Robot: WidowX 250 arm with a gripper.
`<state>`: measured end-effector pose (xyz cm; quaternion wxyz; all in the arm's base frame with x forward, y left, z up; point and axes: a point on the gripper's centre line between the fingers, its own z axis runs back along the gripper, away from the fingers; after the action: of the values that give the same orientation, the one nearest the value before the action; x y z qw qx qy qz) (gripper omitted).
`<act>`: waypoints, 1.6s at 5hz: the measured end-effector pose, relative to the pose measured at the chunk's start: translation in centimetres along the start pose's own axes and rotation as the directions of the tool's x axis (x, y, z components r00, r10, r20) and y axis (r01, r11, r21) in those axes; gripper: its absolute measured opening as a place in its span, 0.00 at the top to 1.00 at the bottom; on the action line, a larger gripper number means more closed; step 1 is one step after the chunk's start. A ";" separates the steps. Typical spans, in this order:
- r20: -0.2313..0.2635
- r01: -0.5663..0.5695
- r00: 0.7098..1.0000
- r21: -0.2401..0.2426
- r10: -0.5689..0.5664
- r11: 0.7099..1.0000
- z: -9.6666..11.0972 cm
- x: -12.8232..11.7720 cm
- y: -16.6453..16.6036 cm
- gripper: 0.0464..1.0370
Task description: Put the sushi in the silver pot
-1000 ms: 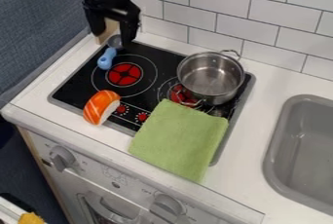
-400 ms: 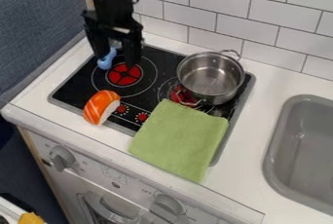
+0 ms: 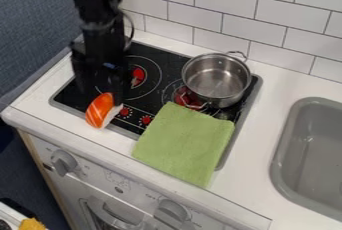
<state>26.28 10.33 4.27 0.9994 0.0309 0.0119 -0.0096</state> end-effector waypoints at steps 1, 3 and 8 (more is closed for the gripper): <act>-0.013 -0.021 1.000 0.055 0.022 0.998 -0.7 -0.1 0.5 0.04; -0.032 -0.028 0.999 0.034 0.029 0.999 -2.6 0.1 0.1 0.09; 0.088 0.077 0.994 -0.095 -0.069 0.993 4.3 8.1 -8.0 0.46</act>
<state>34.35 1.93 7.82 0.9983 -0.0190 -0.0289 -0.0470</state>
